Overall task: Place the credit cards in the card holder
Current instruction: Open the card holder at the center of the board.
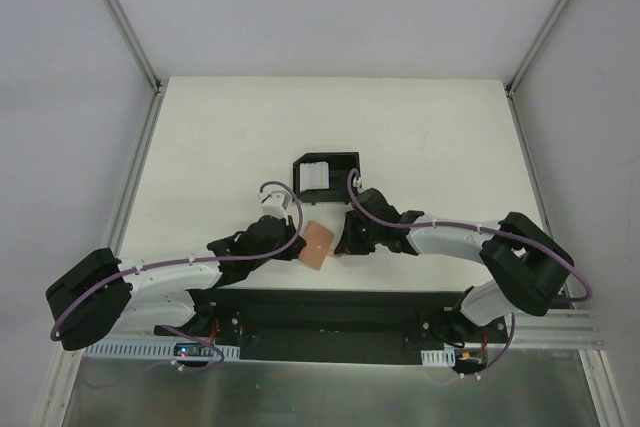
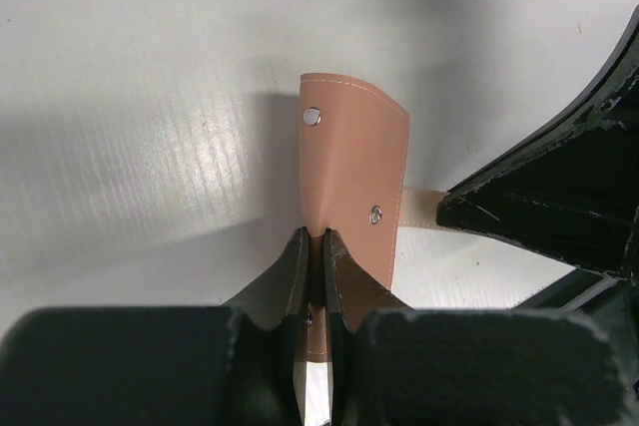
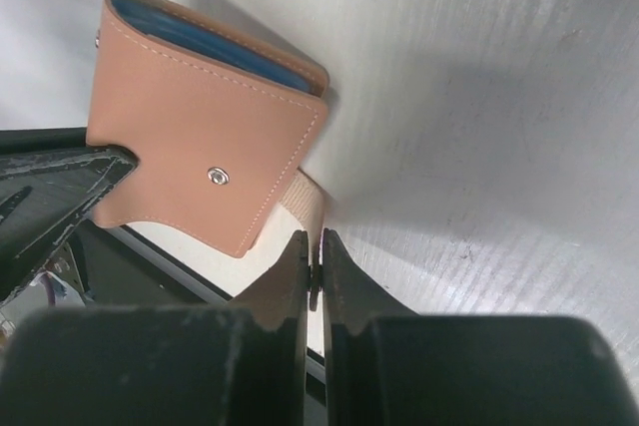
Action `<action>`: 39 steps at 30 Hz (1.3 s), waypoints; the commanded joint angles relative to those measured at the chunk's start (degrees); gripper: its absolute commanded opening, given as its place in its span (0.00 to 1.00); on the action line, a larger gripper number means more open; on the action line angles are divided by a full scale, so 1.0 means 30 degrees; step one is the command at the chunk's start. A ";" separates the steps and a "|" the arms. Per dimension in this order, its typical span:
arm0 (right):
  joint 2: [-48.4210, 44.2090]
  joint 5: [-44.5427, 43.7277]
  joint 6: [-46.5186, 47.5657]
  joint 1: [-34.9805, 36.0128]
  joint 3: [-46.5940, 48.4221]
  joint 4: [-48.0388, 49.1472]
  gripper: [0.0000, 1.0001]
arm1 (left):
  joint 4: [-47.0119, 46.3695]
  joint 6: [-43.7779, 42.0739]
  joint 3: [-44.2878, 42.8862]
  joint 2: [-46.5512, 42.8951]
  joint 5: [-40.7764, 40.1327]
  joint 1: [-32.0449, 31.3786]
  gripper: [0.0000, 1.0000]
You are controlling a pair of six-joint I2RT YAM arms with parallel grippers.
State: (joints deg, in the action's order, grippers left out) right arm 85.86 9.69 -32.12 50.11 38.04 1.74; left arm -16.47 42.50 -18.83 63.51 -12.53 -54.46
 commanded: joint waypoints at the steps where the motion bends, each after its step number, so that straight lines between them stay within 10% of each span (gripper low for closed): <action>1: -0.0702 0.0518 -0.0104 -0.0061 -0.0200 0.0416 0.00 | 0.0128 -0.0163 -0.0169 -0.0074 -0.0596 -0.0247 0.03; 16: -0.1988 0.0841 0.0716 -0.0091 0.0240 0.0007 0.00 | 0.1241 -0.1449 -0.0519 -0.1275 -0.0248 -0.0247 0.59; 39: -0.5155 0.0988 0.1272 -0.0062 0.0122 -0.0197 0.00 | 0.3024 -0.5228 -0.4005 0.0980 0.3917 -0.0276 0.63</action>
State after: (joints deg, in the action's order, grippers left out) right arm 72.60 12.27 -28.91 50.06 37.60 1.02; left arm -9.52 30.20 -27.75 66.59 -1.43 -54.78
